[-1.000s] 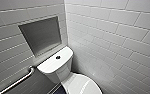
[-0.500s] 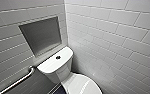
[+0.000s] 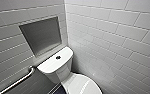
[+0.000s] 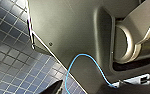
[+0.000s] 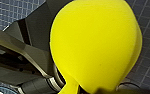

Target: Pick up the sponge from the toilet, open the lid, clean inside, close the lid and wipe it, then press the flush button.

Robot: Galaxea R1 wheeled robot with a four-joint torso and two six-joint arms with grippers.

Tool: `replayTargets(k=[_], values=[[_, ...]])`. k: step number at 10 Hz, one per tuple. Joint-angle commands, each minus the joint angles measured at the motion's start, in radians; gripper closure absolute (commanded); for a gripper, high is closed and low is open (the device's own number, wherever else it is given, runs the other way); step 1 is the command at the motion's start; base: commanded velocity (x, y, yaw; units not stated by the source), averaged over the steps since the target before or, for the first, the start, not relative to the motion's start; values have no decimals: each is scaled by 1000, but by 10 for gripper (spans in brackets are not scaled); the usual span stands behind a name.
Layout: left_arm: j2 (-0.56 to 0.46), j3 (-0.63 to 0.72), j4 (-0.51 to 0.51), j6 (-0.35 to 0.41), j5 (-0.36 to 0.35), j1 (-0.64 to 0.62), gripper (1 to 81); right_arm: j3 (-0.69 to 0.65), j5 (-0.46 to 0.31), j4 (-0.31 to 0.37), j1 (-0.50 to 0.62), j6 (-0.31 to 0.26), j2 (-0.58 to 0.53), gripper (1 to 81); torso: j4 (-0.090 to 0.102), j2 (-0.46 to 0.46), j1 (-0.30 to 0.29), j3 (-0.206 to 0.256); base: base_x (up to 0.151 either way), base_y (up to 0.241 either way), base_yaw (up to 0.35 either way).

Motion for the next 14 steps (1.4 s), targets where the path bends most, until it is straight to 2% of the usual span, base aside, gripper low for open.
replayTargets(k=[1,2,3,8,12,14], values=[[-78,164,-356,376,70,13,10,-49,-53,69,-8,-75,18,811,0,0,0,0,0,0,0],[-101,217,-503,524,65,12,10,62,-55,55,2,-73,-35,811,0,0,0,0,0,0,0],[-106,239,-551,585,65,12,10,170,-56,61,16,-73,-95,811,0,0,0,0,0,0,0],[-86,210,-565,578,80,-1,10,675,-56,64,175,-73,-437,811,0,-1,0,0,0,0,0],[-68,182,-563,582,80,-1,10,811,-89,77,284,-73,-545,811,0,-1,0,0,0,0,0],[-54,158,-553,585,82,-1,10,865,-98,127,381,-67,-641,811,0,-1,0,0,0,0,0]])
